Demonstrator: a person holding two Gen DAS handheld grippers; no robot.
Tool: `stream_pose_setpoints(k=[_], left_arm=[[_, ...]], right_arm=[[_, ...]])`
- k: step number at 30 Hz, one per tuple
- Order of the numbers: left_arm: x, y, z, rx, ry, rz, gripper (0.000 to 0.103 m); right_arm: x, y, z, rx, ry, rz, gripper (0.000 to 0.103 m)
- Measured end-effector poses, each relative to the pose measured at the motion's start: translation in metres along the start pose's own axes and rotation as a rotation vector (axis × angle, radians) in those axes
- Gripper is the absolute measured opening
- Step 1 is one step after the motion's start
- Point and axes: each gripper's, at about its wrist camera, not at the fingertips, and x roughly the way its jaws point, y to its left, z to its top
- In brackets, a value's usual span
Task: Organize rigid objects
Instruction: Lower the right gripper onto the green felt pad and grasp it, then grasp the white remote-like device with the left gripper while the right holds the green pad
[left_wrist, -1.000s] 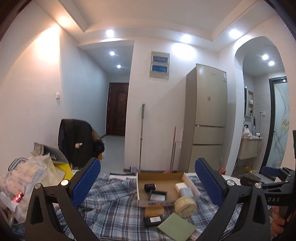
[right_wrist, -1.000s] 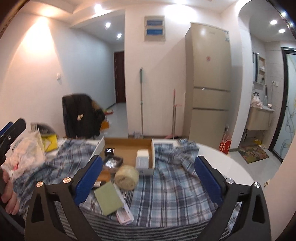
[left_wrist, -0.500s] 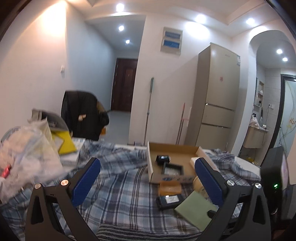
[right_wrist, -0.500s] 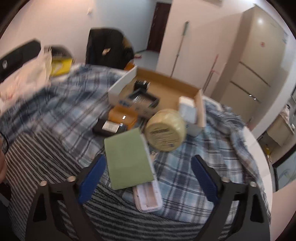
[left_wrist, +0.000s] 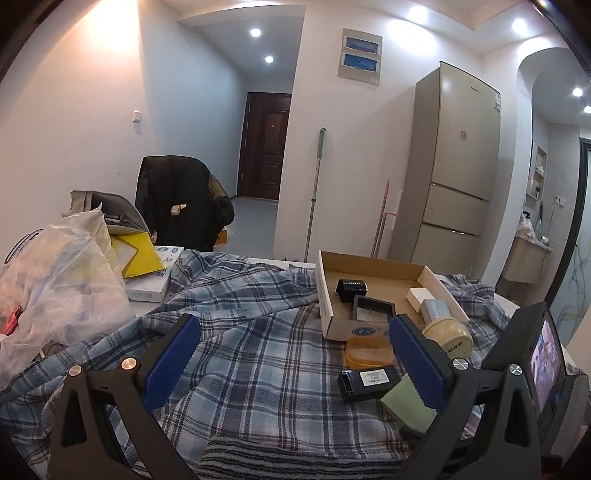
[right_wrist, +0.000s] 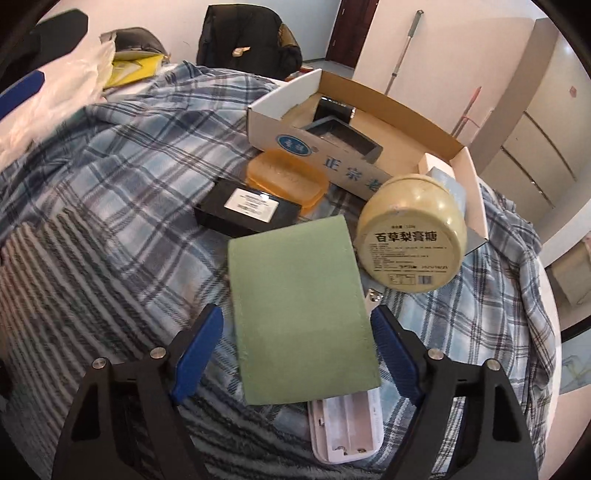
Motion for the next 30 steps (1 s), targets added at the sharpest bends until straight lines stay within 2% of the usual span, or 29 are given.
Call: stream_pose_setpoints(k=[6,13,16,19,22,24,26,30], left_arm=[[-0.002,-0.002,0.001,0.01,-0.006,0.004,0.103],[-0.004,-0.004,0.004,-0.001,0.002,-0.016,0.103],[-0.004,-0.01,0.007,-0.001,0.041,-0.026,0.103],[-0.006,-0.02,0.01,0.008,0.092,-0.073,0.103],[-0.004,-0.037,0.01,0.048,0.195,-0.082,0.103],[-0.002,-0.046,0.008,0.037,0.249,-0.126,0.103],[0.006,-0.054,0.006,-0.01,0.314,-0.15,0.103],[0.048,-0.071,-0.001,-0.174,0.515,-0.135,0.103]], right_arm=[[-0.023,-0.018,-0.002,0.047,-0.054,-0.008,0.071],[-0.071,-0.072,-0.02,0.225,-0.147,-0.034,0.071],[-0.085,-0.097,-0.03,0.304,-0.185,-0.078,0.071],[-0.091,-0.116,-0.041,0.371,-0.213,-0.107,0.071],[-0.091,-0.131,-0.051,0.431,-0.216,-0.085,0.071],[-0.088,-0.134,-0.056,0.436,-0.211,-0.076,0.071],[-0.085,-0.137,-0.063,0.441,-0.207,-0.088,0.071],[-0.067,-0.144,-0.071,0.49,-0.188,-0.068,0.071]])
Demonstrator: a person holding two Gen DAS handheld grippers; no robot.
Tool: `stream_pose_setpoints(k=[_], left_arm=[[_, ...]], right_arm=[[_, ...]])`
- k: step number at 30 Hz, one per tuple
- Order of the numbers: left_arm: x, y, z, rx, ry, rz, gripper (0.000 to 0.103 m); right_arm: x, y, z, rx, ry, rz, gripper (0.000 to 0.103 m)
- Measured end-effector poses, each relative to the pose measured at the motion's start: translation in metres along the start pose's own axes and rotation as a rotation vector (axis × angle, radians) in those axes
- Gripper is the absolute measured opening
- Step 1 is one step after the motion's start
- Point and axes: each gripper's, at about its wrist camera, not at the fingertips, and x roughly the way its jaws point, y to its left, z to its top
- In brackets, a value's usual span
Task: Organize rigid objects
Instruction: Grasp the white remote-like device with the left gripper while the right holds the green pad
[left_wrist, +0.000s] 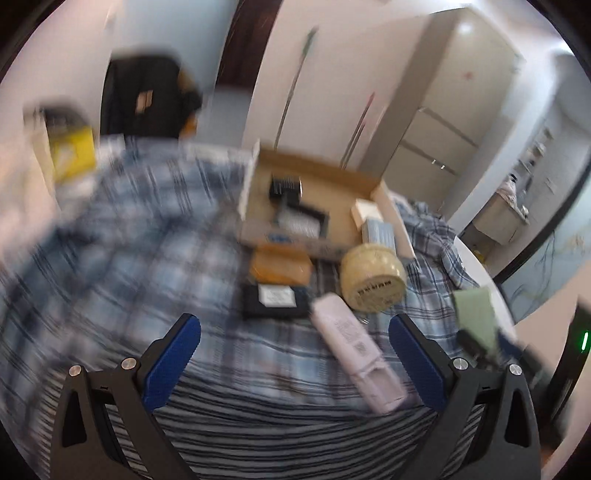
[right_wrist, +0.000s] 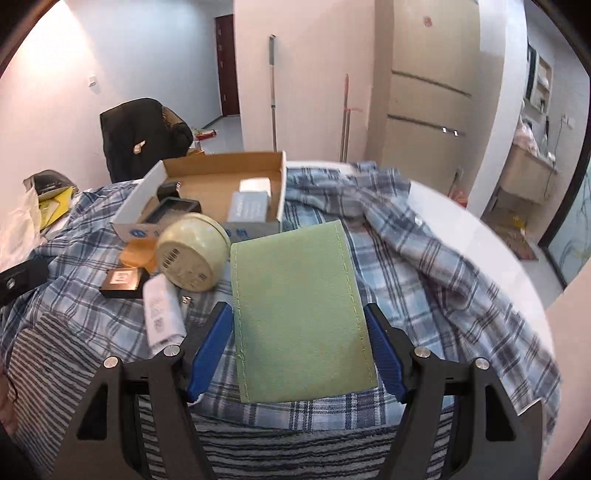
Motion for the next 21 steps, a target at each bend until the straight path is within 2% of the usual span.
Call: stream_pose_setpoints(k=[3,5,6,8,12,14,21], left_arm=[[0.028,-0.006,0.003,-0.091,0.114,-0.054,0.101],[0.043,-0.012,0.002,-0.118,0.172,-0.061,0.089],[0.049,-0.014,0.001,-0.129,0.188,-0.061,0.087],[0.063,-0.02,-0.001,-0.172,0.22,-0.072,0.072],[0.088,-0.033,-0.009,-0.2,0.311,-0.088,0.059],[0.095,-0.039,-0.011,-0.194,0.332,-0.079,0.057],[0.104,-0.044,-0.01,-0.158,0.311,-0.012,0.054]], right_arm=[[0.003,-0.008,-0.005,0.022,-0.002,0.008,0.071],[0.003,-0.012,-0.007,0.026,-0.009,0.003,0.071],[0.004,-0.014,-0.007,0.03,-0.011,0.003,0.071],[0.006,-0.017,-0.009,0.037,-0.008,0.009,0.071],[0.005,-0.022,-0.011,0.055,-0.006,0.032,0.071],[0.003,-0.025,-0.011,0.064,-0.013,0.029,0.071],[-0.001,-0.026,-0.012,0.066,-0.022,0.048,0.071]])
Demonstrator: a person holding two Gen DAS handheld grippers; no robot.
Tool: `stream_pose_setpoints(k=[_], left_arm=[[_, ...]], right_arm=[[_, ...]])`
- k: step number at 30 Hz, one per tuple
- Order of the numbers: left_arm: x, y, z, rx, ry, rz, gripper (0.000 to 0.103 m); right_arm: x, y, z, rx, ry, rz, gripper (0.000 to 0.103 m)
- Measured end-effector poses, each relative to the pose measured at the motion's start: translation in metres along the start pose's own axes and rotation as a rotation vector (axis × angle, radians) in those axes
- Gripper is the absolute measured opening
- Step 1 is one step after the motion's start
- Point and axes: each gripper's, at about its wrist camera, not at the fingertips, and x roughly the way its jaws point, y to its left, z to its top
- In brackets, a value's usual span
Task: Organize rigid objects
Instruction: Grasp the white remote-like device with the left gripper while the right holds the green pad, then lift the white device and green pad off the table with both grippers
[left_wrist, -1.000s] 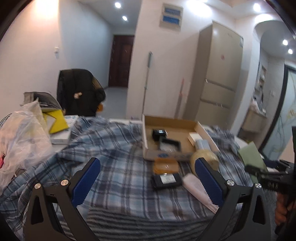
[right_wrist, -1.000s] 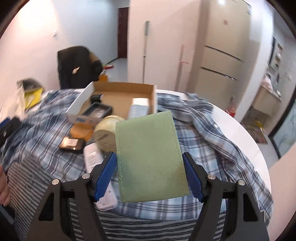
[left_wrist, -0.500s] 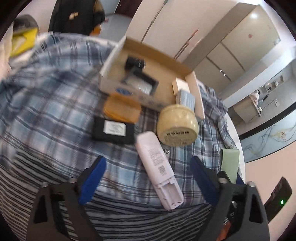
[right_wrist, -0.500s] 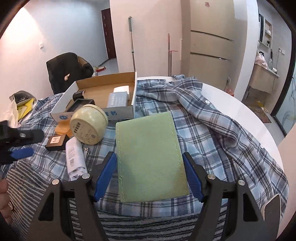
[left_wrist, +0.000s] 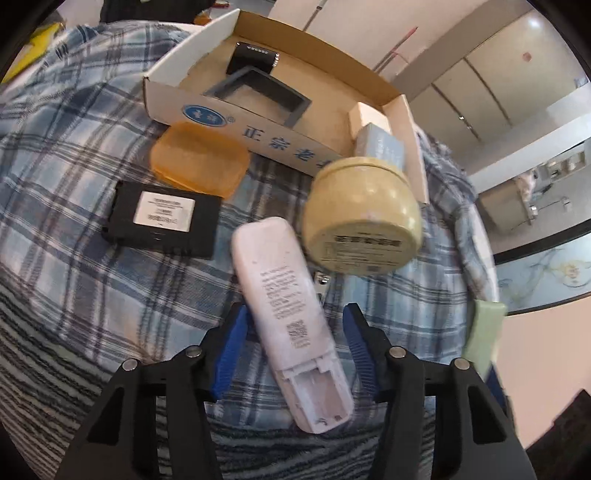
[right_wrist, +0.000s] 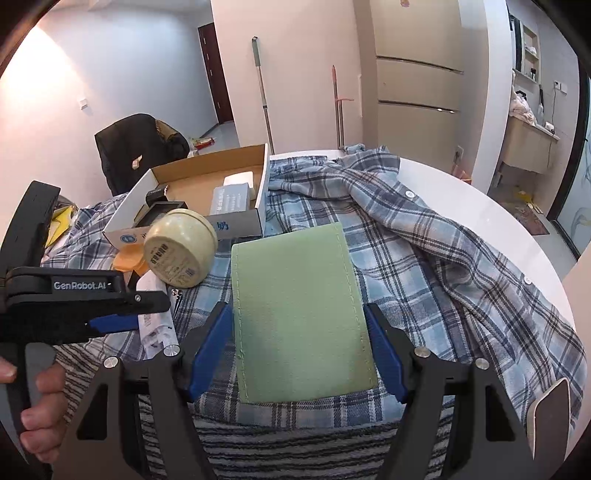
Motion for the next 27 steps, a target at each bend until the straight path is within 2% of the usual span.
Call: stream_pose_setpoints(k=[2,6,7,8,9,13,14,18,21,24,25,27], left_arm=[[0.001,-0.004,0.0,0.027,-0.004,0.031,0.047],[0.001,-0.016,0.0,0.144,0.008,0.063,0.043],[-0.004,-0.016,0.001,0.17,0.019,0.053,0.034],[-0.011,-0.016,0.002,0.193,0.006,0.052,0.002],[-0.019,-0.016,0.004,0.231,-0.002,0.066,0.0],[-0.031,-0.014,0.013,0.328,0.036,0.094,0.0],[-0.031,-0.011,0.014,0.311,0.043,0.084,0.0],[-0.015,0.001,0.01,0.163,0.132,-0.052,0.0],[-0.004,-0.007,0.004,0.134,0.141,-0.052,0.001],[-0.004,-0.017,0.004,0.16,0.116,-0.038,0.003],[-0.004,-0.018,0.005,0.158,0.115,-0.04,0.005],[-0.004,-0.021,0.006,0.146,0.119,-0.058,0.021]], right_arm=[[-0.001,-0.001,0.0,0.004,-0.003,0.002,0.071],[0.001,-0.005,0.0,0.016,0.004,-0.004,0.071],[0.001,-0.006,0.0,0.018,0.003,-0.008,0.071],[0.001,-0.007,0.0,0.022,0.001,-0.01,0.071],[0.001,-0.008,0.0,0.026,0.0,-0.01,0.071],[0.0,-0.006,0.0,0.015,-0.001,-0.003,0.071],[0.0,-0.005,0.0,0.01,-0.003,-0.004,0.071],[0.002,-0.006,-0.001,0.011,0.002,-0.018,0.071],[0.006,-0.01,-0.001,0.027,0.015,-0.022,0.071],[0.008,-0.012,-0.001,0.03,0.023,-0.024,0.071],[0.008,-0.011,-0.001,0.028,0.022,-0.022,0.071],[0.007,-0.01,-0.001,0.021,0.019,-0.02,0.071]])
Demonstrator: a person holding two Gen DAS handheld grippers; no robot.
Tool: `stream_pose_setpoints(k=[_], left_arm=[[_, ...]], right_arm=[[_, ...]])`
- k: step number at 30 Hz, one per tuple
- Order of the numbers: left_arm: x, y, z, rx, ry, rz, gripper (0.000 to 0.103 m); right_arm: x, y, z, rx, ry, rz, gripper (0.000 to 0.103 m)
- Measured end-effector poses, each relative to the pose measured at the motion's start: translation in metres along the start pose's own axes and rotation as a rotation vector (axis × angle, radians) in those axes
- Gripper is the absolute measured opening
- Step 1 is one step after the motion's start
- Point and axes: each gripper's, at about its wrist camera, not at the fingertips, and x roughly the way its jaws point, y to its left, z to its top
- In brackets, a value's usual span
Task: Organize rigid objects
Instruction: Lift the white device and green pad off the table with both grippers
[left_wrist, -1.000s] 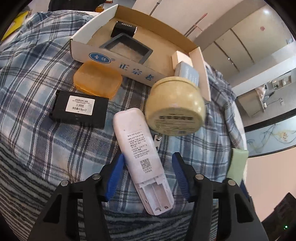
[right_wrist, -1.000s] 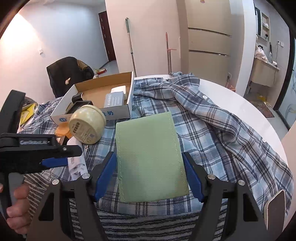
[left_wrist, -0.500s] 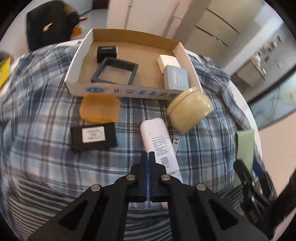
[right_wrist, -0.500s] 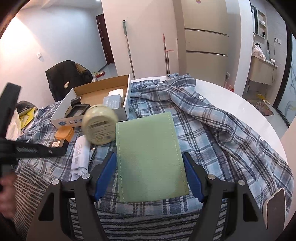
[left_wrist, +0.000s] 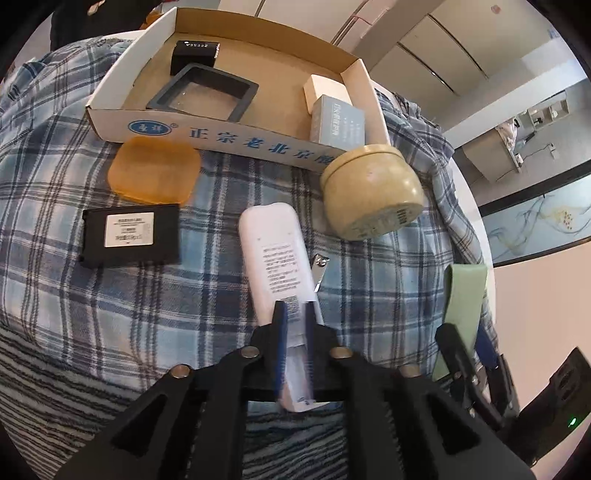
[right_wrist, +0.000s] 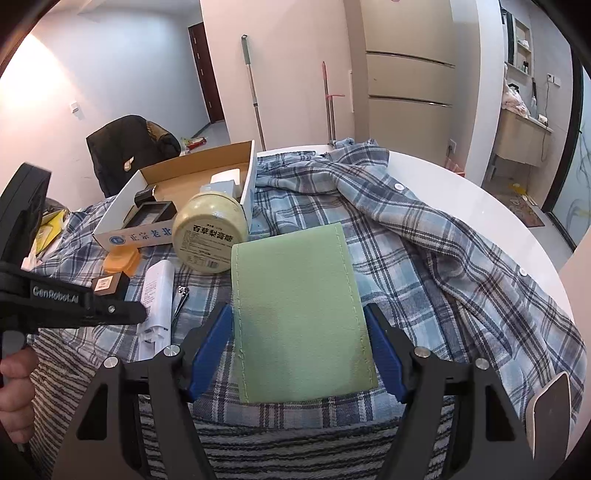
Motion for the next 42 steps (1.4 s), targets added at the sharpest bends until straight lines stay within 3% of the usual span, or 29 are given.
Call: stream_pose_setpoints(k=[2,3,7,14,18,23,26,31,38,42], left_arm=[[0.0,-0.005,0.002,0.006,-0.018,0.014,0.049],[0.001,-0.008,0.003,0.016,-0.035,0.036,0.052],[0.024,-0.011,0.008,0.015,0.0,0.094,0.052],[0.028,-0.025,0.004,0.159,-0.077,0.226,0.045],[0.025,-0.032,0.006,0.224,-0.036,0.22,0.044],[0.0,-0.033,0.004,0.308,-0.062,0.259,0.043],[-0.018,-0.016,0.008,0.276,-0.054,0.224,0.043],[-0.044,0.014,0.018,0.245,-0.121,0.314,0.043],[-0.026,0.044,0.022,0.204,-0.084,0.386,0.043],[-0.027,0.044,0.014,0.213,-0.122,0.38,0.043]], right_arm=[[0.0,0.001,0.0,-0.006,0.001,0.0,0.071],[0.0,0.001,0.0,-0.005,0.001,0.001,0.071],[-0.003,-0.002,0.0,0.005,-0.008,0.001,0.071],[-0.003,-0.003,0.001,-0.013,-0.027,-0.043,0.071],[-0.001,-0.003,0.001,-0.021,-0.02,-0.048,0.071],[-0.003,-0.006,0.001,-0.011,-0.029,-0.067,0.071],[-0.006,-0.003,0.001,-0.03,-0.044,-0.069,0.071],[-0.004,0.0,0.0,-0.047,-0.036,-0.072,0.071],[-0.002,-0.001,0.0,-0.039,-0.029,-0.074,0.071],[0.0,0.0,0.0,-0.046,-0.02,-0.074,0.071]])
